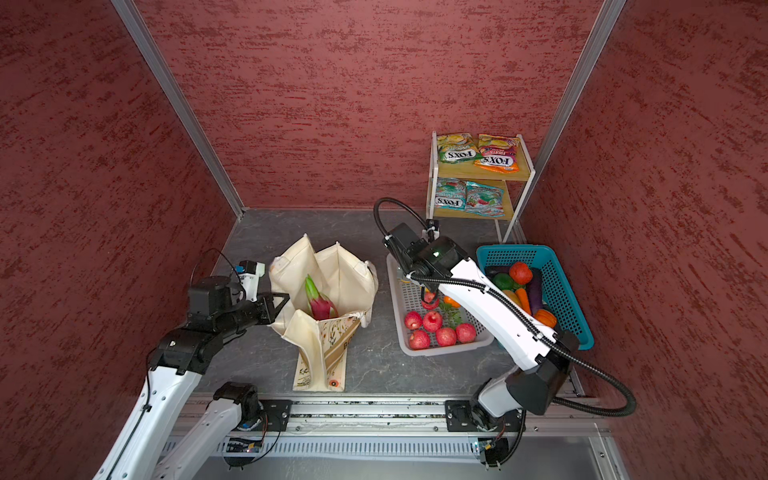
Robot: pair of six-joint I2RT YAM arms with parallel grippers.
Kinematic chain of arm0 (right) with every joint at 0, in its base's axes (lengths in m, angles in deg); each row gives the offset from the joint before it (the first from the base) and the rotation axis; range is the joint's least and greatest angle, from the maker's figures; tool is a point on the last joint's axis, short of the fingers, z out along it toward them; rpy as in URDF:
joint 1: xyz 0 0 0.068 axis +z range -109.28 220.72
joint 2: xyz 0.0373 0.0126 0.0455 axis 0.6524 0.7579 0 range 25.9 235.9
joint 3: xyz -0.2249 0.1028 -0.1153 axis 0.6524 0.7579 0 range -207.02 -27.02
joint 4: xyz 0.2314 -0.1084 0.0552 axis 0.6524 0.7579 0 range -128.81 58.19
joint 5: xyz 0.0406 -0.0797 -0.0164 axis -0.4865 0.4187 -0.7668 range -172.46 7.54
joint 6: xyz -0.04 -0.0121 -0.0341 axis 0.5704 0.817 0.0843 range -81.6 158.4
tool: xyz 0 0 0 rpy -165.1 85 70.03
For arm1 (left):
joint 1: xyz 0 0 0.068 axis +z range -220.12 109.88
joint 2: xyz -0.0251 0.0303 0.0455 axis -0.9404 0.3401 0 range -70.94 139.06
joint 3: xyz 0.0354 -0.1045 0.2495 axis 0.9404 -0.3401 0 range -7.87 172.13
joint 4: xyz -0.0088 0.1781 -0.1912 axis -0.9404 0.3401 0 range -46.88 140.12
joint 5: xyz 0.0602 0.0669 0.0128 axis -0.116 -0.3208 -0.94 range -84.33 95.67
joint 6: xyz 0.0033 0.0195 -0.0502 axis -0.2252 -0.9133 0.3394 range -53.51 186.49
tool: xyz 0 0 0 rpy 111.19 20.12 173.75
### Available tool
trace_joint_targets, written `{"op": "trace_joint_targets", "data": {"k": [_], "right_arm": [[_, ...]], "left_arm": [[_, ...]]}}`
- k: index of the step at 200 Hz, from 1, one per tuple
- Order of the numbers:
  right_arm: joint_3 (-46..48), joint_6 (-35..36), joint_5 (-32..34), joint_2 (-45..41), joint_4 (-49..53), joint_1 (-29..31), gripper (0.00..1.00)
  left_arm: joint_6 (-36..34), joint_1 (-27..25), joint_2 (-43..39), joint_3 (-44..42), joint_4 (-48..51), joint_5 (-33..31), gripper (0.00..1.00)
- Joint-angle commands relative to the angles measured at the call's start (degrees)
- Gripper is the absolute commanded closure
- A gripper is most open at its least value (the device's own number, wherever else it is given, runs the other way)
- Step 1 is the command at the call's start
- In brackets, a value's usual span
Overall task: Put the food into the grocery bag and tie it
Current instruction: 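Move the right gripper back over the apples in the white basket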
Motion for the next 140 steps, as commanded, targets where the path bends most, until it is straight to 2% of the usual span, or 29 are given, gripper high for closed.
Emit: {"op": "trace_joint_targets", "data": {"k": [1, 80, 103, 126, 140], "right_arm": [[6.52, -3.1, -3.25, -7.09, -6.24, -2.92, 0.01], [24.06, -7.96, -6.46, -19.68, -10.75, -13.67, 0.01], [27.9, -5.27, -10.49, -21.68, -15.49, -16.1, 0.01], [30.35, -1.86, -15.04, -19.73, -18.85, -16.72, 0.01], [31.36, -0.08, -17.35, -17.9, -20.4, -16.71, 0.1]], "left_arm": [[-0.06, 0.4, 0.06, -0.68, 0.09, 0.36, 0.89], [-0.06, 0.37, 0.37, -0.67, 0.26, 0.13, 0.89], [-0.06, 0.39, 0.44, -0.67, 0.26, 0.11, 0.89], [-0.06, 0.4, 0.46, -0.67, 0.26, -0.05, 0.89], [-0.06, 0.41, 0.62, -0.72, 0.32, -0.07, 0.89]]}}
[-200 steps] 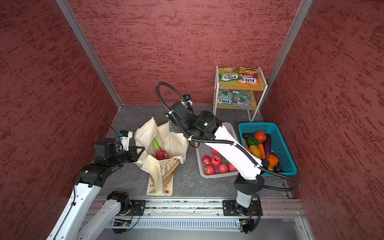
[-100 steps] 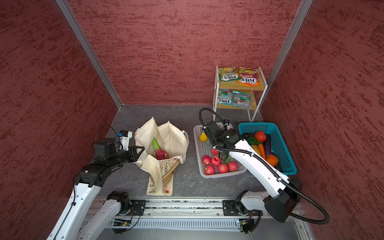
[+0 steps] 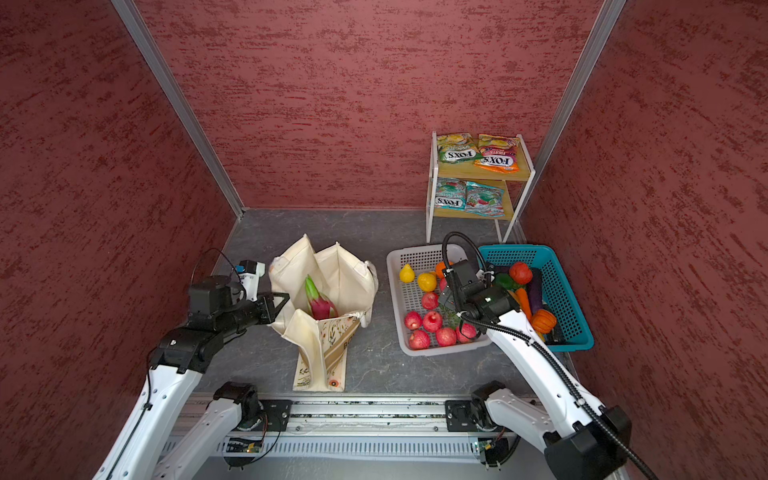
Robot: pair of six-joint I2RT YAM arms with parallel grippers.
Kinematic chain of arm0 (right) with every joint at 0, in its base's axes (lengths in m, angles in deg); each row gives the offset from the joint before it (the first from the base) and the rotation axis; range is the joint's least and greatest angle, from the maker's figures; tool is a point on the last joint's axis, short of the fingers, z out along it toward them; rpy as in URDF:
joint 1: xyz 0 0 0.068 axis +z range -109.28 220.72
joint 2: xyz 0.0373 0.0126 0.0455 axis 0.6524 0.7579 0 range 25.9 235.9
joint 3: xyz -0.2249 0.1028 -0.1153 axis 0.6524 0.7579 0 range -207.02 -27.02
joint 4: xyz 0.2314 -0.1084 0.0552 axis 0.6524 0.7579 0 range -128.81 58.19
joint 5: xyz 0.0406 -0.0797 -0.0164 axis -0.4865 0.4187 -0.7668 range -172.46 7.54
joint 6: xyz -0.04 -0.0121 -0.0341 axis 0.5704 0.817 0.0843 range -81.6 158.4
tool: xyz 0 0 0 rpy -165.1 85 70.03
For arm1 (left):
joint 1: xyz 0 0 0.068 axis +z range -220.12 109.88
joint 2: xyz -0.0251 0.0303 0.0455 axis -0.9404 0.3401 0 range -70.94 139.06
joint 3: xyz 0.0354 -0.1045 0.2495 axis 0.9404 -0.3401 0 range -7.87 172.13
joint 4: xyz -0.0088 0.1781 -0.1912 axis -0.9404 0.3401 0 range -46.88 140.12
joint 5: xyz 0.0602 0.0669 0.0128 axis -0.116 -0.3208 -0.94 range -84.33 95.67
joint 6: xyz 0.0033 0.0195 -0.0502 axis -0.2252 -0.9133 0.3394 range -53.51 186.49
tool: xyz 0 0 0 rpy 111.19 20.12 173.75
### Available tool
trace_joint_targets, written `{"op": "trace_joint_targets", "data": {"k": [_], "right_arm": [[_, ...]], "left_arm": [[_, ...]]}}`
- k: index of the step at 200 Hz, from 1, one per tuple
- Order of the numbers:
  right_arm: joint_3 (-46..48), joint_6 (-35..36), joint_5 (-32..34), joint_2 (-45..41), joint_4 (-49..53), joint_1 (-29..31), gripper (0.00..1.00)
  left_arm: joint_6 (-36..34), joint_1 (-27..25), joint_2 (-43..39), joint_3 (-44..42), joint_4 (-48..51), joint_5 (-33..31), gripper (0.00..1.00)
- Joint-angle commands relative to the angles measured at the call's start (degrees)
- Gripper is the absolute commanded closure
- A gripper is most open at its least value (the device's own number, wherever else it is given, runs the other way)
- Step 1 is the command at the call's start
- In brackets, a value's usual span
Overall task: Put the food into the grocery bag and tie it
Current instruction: 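Move the right gripper back over the apples in the white basket, then lower the right gripper onto another red apple and grasp it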
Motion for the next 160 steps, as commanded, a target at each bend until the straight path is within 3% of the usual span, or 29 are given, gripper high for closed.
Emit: {"op": "trace_joint_targets", "data": {"k": [1, 60, 160], "right_arm": [[1.57, 3.32, -5.92, 2.6, -5.92, -0.26, 0.1], [7.01, 6.13, -16.51, 5.04, -14.82, 0.06, 0.35], [6.02, 6.56, -16.31, 12.99, -16.53, 2.64, 0.35]], "left_arm": [[-0.06, 0.3, 0.24, -0.7, 0.29, -0.05, 0.89], [-0.06, 0.33, 0.4, -0.67, 0.31, -0.05, 0.89], [-0.06, 0.32, 0.5, -0.67, 0.26, 0.3, 0.89]]}}
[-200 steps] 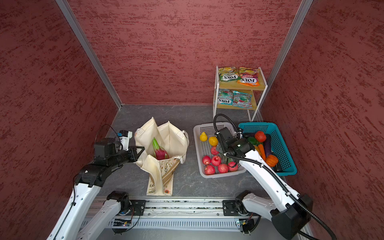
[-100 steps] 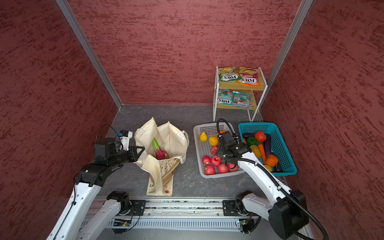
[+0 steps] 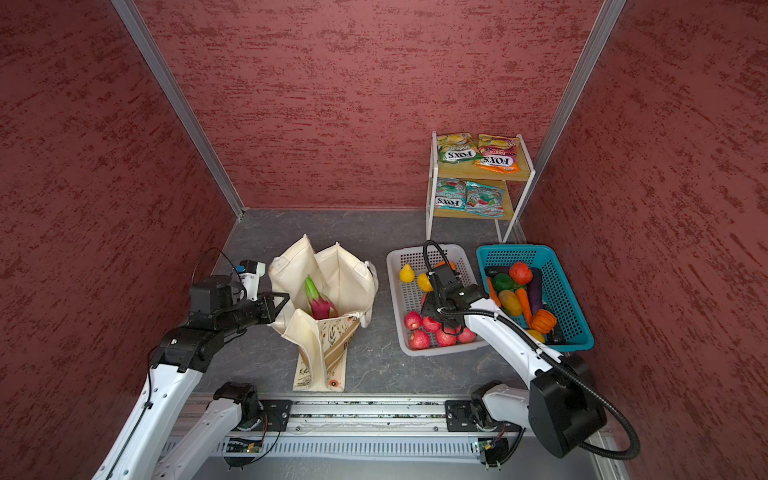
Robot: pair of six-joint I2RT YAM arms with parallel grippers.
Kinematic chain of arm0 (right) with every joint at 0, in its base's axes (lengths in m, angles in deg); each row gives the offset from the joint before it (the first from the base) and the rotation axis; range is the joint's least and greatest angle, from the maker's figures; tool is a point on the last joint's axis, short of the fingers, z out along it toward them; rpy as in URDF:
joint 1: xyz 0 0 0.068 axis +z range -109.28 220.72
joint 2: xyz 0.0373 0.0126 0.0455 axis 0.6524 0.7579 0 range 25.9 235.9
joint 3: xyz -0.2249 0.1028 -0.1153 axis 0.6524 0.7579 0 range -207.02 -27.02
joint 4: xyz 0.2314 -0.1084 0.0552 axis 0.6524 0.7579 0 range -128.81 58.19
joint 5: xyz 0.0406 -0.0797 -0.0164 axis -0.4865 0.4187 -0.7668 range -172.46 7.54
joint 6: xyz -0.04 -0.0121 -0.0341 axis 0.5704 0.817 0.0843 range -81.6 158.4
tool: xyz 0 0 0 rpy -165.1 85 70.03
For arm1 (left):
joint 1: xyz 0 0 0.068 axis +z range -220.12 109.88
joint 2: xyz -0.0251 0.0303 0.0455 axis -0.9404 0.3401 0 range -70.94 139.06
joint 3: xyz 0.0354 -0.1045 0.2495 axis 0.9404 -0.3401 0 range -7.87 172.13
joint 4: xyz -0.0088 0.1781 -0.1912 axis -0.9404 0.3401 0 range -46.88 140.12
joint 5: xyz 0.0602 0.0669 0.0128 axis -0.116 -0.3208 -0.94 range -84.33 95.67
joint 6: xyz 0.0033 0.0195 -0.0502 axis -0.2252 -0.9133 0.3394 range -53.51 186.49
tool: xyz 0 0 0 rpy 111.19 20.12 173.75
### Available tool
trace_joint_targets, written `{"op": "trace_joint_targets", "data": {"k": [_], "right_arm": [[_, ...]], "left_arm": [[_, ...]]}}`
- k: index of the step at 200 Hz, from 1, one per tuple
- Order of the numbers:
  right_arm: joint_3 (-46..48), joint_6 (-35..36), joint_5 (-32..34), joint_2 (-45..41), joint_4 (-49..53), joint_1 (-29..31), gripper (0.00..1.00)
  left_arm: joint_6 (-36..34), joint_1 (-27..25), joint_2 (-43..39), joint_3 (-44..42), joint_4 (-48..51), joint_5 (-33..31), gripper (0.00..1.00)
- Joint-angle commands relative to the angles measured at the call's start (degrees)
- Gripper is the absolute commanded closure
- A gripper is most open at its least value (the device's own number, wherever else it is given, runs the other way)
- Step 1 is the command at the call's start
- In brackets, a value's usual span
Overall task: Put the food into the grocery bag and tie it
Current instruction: 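Lower the right gripper onto another red apple and grasp it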
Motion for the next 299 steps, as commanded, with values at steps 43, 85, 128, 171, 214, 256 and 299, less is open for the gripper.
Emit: {"op": "trace_joint_targets", "data": {"k": [43, 85, 128, 171, 214, 256, 299], "right_arm": [[-0.78, -0.07, 2.76, 3.41, -0.14, 0.7, 0.32], [-0.29, 0.11, 1.19, 5.42, -1.78, 1.04, 0.31], [-0.97, 0.16, 0.92, 7.96, -2.42, 1.49, 0.32], [-1.35, 0.14, 1.49, 9.62, -2.51, 1.66, 0.32], [-1.75, -0.07, 1.15, 9.91, -2.95, 1.72, 0.41], [-2.82, -0.25, 1.33, 8.89, -1.9, 1.99, 0.45], [-5.91, -0.64, 1.85, 5.78, 1.34, 3.18, 0.45]], "left_arm": [[-0.06, 0.27, 0.13, -0.67, 0.21, 0.4, 0.89], [-0.06, 0.3, 0.06, -0.68, 0.12, 0.46, 0.89], [-0.06, 0.27, -0.05, -0.67, 0.12, 0.45, 0.89], [-0.08, 0.28, -0.13, -0.68, 0.15, 0.41, 0.89], [-0.06, 0.26, -0.22, -0.67, 0.17, 0.55, 0.89], [-0.08, 0.29, -0.4, -0.68, 0.17, 0.46, 0.89], [-0.06, 0.28, -0.4, -0.75, 0.06, 0.55, 0.89]]}}
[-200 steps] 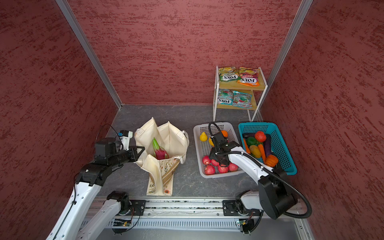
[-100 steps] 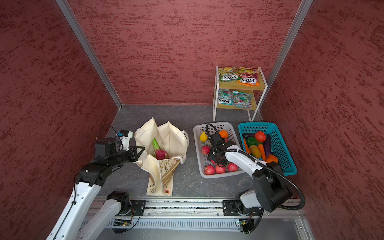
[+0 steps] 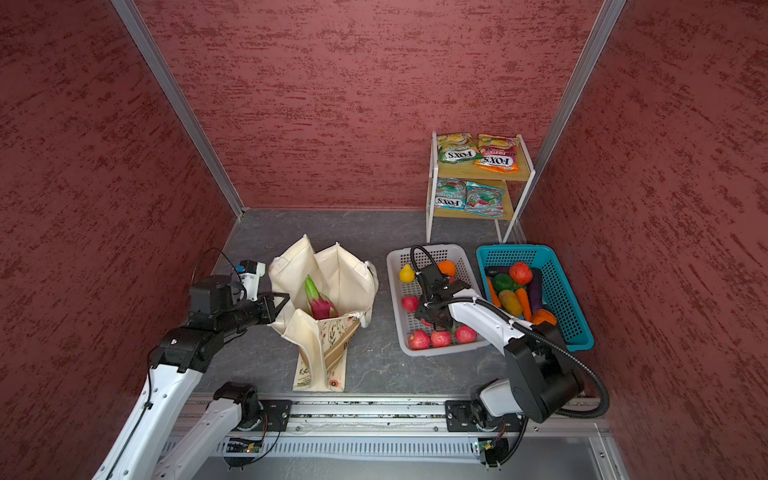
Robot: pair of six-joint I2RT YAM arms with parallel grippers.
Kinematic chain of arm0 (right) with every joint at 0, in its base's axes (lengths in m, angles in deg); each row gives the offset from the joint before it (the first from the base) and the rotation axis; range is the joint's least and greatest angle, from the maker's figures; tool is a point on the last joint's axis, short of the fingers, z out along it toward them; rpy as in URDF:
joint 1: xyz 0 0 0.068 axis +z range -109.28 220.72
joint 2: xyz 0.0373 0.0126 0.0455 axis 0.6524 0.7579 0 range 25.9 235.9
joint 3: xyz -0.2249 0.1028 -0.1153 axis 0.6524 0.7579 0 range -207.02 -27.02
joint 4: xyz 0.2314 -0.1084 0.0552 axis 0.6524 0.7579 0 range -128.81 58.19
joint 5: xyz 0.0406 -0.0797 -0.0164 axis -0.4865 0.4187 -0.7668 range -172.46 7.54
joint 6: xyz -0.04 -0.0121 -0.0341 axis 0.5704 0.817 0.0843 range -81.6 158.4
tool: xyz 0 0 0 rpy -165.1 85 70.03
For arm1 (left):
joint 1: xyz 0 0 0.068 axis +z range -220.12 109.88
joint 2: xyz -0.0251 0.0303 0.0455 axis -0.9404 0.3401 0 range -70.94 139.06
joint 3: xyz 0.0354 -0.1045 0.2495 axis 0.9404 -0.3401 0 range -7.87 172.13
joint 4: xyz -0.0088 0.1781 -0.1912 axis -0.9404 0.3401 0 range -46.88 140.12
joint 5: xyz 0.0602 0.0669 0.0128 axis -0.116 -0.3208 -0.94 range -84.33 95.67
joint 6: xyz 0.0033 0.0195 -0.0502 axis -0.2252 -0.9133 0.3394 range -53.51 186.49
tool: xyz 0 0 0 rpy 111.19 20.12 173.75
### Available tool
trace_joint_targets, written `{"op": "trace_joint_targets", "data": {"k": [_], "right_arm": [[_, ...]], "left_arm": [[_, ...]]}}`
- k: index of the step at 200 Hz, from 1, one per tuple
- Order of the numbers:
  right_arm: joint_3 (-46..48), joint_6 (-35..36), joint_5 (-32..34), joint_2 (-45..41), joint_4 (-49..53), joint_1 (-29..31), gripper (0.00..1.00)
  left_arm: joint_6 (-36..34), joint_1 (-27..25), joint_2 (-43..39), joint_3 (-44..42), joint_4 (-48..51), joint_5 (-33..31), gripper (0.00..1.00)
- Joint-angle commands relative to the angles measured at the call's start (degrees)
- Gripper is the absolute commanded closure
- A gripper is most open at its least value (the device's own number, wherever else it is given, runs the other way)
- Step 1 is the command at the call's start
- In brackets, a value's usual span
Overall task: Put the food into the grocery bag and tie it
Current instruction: 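Lower the right gripper onto another red apple and grasp it, then lift the red apple with the right gripper toward the bag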
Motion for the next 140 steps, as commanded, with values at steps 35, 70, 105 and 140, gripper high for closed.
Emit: {"op": "trace_joint_targets", "data": {"k": [35, 70, 105, 140], "right_arm": [[-13.14, -1.4, 2.27, -6.04, 8.29, 2.81, 0.45], [-30.7, -1.37, 4.05, -5.12, 12.93, 6.91, 0.45], [-50.16, 0.22, 4.96, 1.33, 14.23, 14.94, 0.46], [-65.63, 3.04, 4.96, 13.3, 17.35, 23.27, 0.46]], "left_arm": [[-0.09, 0.34, -0.35, -0.73, 0.08, 0.61, 0.89], [-0.06, 0.34, -0.45, -0.76, 0.07, 0.61, 0.89], [-0.06, 0.27, -0.64, -0.76, 0.0, 0.61, 0.89], [-0.06, 0.31, -0.81, -0.76, -0.02, 0.61, 0.89]]}}
